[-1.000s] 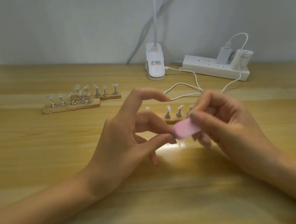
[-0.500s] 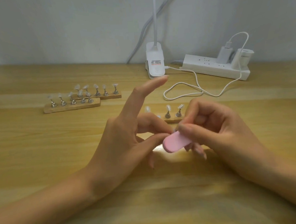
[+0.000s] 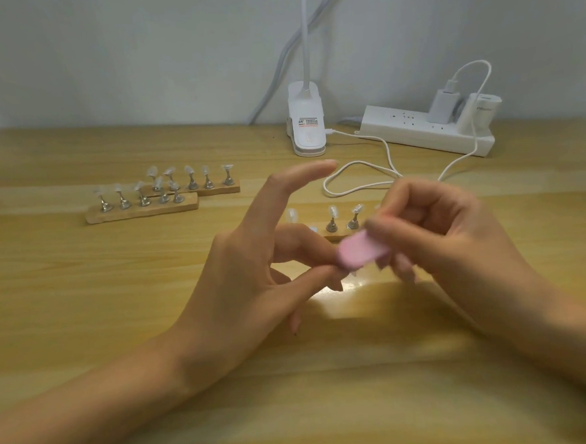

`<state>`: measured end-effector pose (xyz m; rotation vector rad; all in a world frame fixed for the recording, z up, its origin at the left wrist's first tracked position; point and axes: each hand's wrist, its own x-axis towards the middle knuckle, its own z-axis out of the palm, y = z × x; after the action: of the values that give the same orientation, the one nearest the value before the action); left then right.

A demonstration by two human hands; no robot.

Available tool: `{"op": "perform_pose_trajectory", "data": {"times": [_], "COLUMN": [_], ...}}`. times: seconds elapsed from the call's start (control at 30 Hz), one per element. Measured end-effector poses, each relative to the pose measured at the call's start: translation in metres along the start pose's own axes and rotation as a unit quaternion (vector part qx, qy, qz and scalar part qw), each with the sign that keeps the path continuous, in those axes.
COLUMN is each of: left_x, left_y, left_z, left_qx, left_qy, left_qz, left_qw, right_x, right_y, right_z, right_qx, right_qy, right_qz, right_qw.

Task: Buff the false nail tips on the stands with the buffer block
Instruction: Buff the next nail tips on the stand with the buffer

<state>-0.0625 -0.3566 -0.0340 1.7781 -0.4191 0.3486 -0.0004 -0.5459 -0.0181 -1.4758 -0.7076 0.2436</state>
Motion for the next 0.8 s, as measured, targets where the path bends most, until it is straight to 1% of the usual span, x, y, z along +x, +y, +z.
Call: {"op": "perform_pose_trajectory", "data": {"times": [0.03,0.07,0.13,0.17,0.27,0.37,0.47,0.5,0.57,0.6,0.7,0.8], "left_x": [-0.0002,-0.0005,-0.0012,-0.0013,-0.0005,-0.0004,0.0001,-0.0002,-0.0007,-0.0005,0.0003,0.0005], "left_y": [0.0,0.0003,0.0009,0.0007,-0.0001,0.0005,-0.0003,-0.0001,0.0004,0.0001,-0.0005,0.0003], "left_z": [-0.0003,-0.0002,0.0008,0.0011,0.0003,0.0011,0.0002,0.0004,0.0011,0.0012,-0.0001,0.0003], "left_qx": [-0.001,0.001,0.007,0.007,0.007,0.009,0.007,0.014,0.018,0.014,0.004,-0.002], "left_qy": [0.0,-0.003,-0.011,-0.014,-0.012,-0.014,-0.013,-0.013,-0.021,-0.022,-0.019,-0.02], "left_qz": [-0.003,-0.003,0.004,0.004,-0.004,0.004,-0.001,0.002,0.007,0.005,-0.005,-0.002], "left_qw": [1.0,1.0,1.0,1.0,1.0,1.0,1.0,1.0,1.0,1.0,1.0,1.0], "right_x": [0.0003,0.0002,0.0001,0.0001,0.0004,0.0006,0.0011,0.0009,0.0005,0.0006,0.0,0.0007], "right_y": [0.0004,0.0003,0.0,0.0004,0.0009,0.0004,0.0002,0.0001,-0.0007,-0.0007,-0.0011,-0.0001], "right_z": [-0.0013,-0.0016,-0.0003,0.0003,-0.0005,0.0006,-0.0018,-0.0019,-0.0003,-0.0003,-0.0018,-0.0001], "right_qx": [0.006,0.01,0.009,0.008,0.006,-0.007,0.003,0.005,-0.008,-0.014,-0.015,-0.016], "right_qy": [0.013,0.011,-0.025,-0.029,0.008,-0.032,0.01,0.005,-0.035,-0.037,0.003,-0.037], "right_qz": [0.003,0.006,0.008,0.006,0.004,0.004,0.009,0.01,0.005,0.002,0.007,0.013], "right_qw": [1.0,1.0,1.0,1.0,1.0,0.999,1.0,1.0,0.999,0.999,1.0,0.999]}}
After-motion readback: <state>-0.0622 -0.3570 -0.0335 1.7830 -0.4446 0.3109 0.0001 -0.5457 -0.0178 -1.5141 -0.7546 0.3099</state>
